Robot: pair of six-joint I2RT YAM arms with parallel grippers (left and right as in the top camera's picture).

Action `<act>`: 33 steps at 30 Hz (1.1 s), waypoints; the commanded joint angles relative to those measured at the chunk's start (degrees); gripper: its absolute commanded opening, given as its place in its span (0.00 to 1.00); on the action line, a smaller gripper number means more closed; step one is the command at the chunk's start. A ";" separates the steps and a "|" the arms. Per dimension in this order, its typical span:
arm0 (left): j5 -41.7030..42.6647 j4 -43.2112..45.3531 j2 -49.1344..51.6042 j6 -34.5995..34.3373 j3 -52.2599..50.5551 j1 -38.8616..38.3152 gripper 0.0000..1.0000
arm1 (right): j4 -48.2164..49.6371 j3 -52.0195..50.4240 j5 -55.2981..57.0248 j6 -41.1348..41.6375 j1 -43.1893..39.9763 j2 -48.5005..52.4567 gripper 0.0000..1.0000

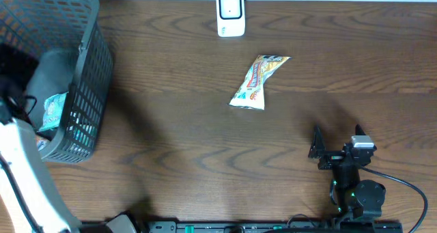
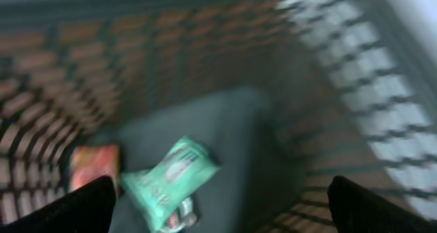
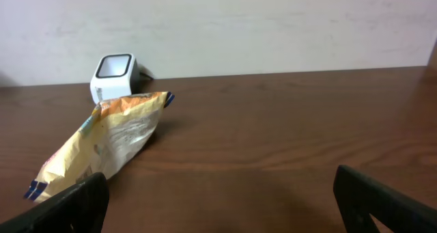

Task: Scan the item barcode
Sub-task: 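Reach the left gripper into the basket and grasp the green wipes pack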

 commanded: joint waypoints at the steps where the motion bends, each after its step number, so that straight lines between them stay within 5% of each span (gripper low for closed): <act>1: 4.11 -2.62 4.63 -5.05 0.57 2.38 0.98 | -0.26 -0.07 0.02 -0.68 0.44 -0.37 0.99; 5: 4.22 -4.94 10.23 -6.29 0.57 2.67 0.98 | -0.26 -0.07 0.02 -0.68 0.44 -0.37 0.99; 12: 4.17 -10.82 19.04 -19.45 0.50 2.67 0.97 | -0.26 -0.07 0.02 -0.68 0.44 -0.37 0.99; 33: 3.58 -2.43 25.70 -23.10 -6.69 3.10 0.98 | -0.26 -0.07 0.02 -0.68 0.44 -0.37 0.99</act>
